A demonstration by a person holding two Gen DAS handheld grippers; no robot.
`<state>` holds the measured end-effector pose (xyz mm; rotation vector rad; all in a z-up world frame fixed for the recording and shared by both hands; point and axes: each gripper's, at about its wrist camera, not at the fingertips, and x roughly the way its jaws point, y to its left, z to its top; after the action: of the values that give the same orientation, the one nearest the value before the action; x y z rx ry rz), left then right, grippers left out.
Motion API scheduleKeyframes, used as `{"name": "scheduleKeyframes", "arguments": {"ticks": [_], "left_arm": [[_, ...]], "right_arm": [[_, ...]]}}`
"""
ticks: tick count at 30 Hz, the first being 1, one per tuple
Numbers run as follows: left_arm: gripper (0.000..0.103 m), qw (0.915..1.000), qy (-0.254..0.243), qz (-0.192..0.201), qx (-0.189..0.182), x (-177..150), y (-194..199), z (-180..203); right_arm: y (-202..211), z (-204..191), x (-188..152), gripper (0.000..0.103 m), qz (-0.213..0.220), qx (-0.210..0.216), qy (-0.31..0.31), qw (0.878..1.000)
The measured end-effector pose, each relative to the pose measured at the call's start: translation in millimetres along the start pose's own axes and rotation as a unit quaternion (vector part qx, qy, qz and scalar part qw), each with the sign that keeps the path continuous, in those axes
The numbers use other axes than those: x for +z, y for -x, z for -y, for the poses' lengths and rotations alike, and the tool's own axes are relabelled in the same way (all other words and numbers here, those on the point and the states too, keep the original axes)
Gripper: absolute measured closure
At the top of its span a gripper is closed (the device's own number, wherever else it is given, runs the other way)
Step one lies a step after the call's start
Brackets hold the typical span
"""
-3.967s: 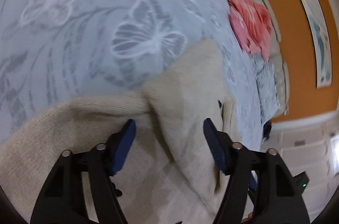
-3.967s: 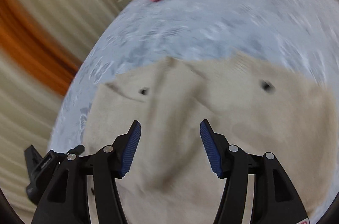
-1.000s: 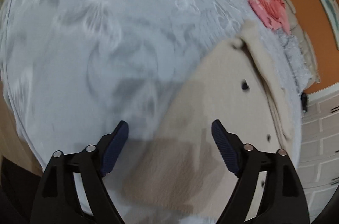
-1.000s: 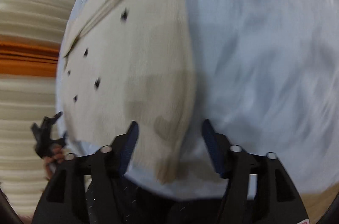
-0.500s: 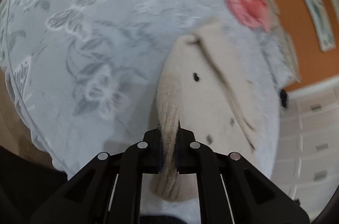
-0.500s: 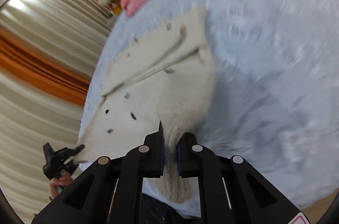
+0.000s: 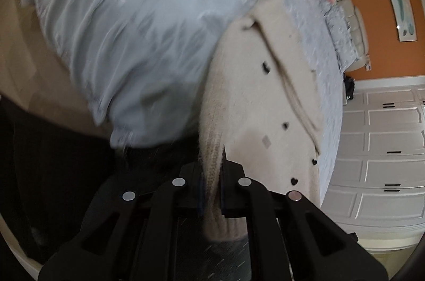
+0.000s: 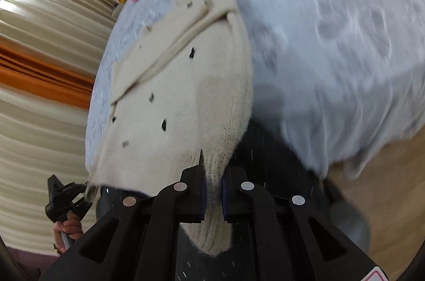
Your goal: Fold small clothes
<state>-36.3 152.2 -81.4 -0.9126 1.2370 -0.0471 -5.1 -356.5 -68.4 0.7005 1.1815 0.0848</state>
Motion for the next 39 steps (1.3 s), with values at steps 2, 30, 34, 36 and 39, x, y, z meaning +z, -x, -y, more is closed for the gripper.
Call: {"name": "scheduleKeyframes", "arguments": {"ticks": [2,30,34,36,39], "left_arm": [[0.093,1.0,-0.008,0.005,0.002,-2.0,-2.9,-0.3],[0.096,0.9982,-0.004,0.008,-0.059,-32.2,78.9,15.3],[0.096,0.9968,-0.007,0.017,-0.078,-43.0,108.5,26.9],[0.096,0.9946,-0.019,0.036,-0.095,-36.7,120.7,40.1],[0.096,0.9873,-0.063,0.077,-0.124,-7.4,126.9,79.4]], "right_arm": [[-7.5,3.3,-1.0,0.089,0.001,0.008,-0.008,1.0],[103.8,-7.4,-47.4,0.095,0.091,0.091,-0.026,0.991],[134.5,-20.0,-49.1,0.095,0.109,0.128,0.002,0.986],[150.4,-31.9,-35.8,0.095,0.132,0.148,0.013,0.98],[160.1,-42.5,-0.8,0.095,0.166,0.174,0.019,0.97]]}}
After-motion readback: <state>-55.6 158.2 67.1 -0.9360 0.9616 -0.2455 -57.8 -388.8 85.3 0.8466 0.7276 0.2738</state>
